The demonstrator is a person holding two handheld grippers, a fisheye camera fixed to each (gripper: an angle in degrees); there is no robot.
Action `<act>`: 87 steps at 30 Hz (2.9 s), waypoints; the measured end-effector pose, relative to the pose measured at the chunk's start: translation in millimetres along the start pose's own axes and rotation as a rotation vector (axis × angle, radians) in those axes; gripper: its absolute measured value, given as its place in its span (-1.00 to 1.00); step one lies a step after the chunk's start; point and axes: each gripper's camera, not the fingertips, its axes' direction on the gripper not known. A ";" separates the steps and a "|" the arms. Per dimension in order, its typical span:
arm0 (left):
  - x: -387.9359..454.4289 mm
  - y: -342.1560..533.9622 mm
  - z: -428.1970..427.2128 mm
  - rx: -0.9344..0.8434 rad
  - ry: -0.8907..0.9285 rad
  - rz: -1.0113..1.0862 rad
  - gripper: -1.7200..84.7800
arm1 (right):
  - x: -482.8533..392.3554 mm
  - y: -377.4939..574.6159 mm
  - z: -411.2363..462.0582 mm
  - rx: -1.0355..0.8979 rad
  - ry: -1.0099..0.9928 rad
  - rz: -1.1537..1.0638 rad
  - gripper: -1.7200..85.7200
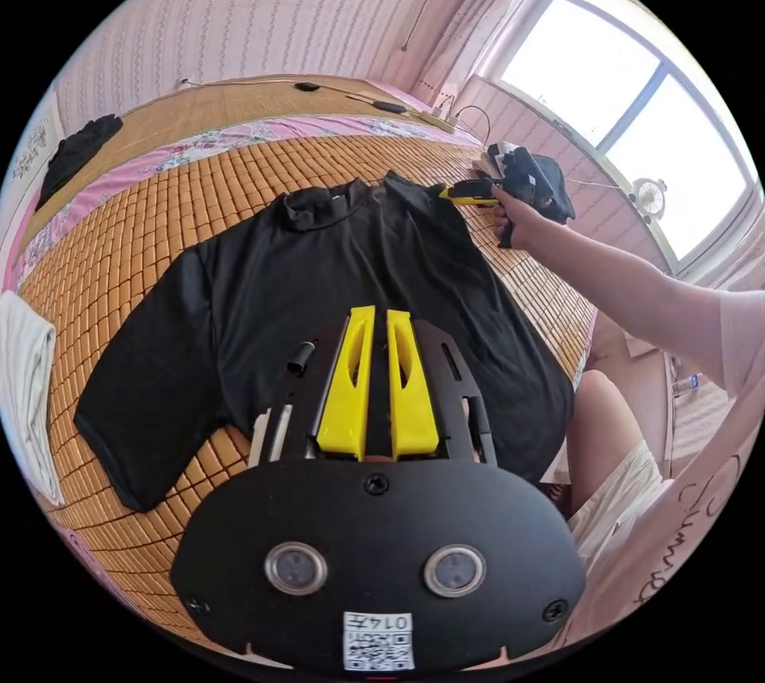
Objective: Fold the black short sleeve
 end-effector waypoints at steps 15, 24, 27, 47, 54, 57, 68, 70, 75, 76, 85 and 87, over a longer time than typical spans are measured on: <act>142.2 -109.4 156.2 -0.127 0.051 0.309 -0.88 | 132.5 181.3 -112.0 0.149 0.238 -0.122 -0.88; 238.7 -219.1 300.9 -0.183 0.065 0.378 -0.88 | 137.0 168.5 -67.0 0.011 0.374 -0.360 -0.96; 262.8 -237.8 353.1 -0.214 0.062 0.367 -0.88 | 151.5 171.0 -57.7 -0.068 0.380 -0.366 -0.98; 281.8 -254.5 334.7 -0.144 0.167 0.343 -0.87 | 191.8 184.3 -102.7 -0.076 0.272 -0.307 -0.96; 204.9 -127.3 163.8 -0.092 -0.067 0.363 -0.87 | 136.3 184.1 -102.0 -0.095 0.168 -0.454 -0.88; 161.7 -37.6 113.7 -0.171 -0.124 0.208 -0.86 | 98.4 195.6 -90.6 -0.177 0.205 -0.548 -0.85; 114.4 176.0 8.6 -0.171 -0.165 -0.218 -0.85 | -6.8 278.3 -42.0 -0.345 0.311 -0.546 -0.95; 106.3 187.6 4.5 -0.156 -0.165 -0.248 -0.85 | -22.6 279.1 -41.3 -0.354 0.395 -0.550 -0.97; 87.4 211.0 3.5 -0.191 -0.222 -0.313 -0.91 | -47.8 271.1 -42.2 -0.382 0.522 -0.532 -0.97; 85.1 216.0 -3.2 -0.165 -0.209 -0.309 -0.93 | -52.5 268.4 -43.5 -0.371 0.512 -0.510 -0.97; 92.9 228.0 -69.4 -0.143 -0.127 -0.287 -0.93 | -97.7 290.9 -87.4 -0.429 0.322 -0.442 -0.86; 101.5 230.5 -76.4 -0.189 -0.136 -0.236 -0.93 | -103.6 301.4 -85.3 -0.494 0.317 -0.432 -0.87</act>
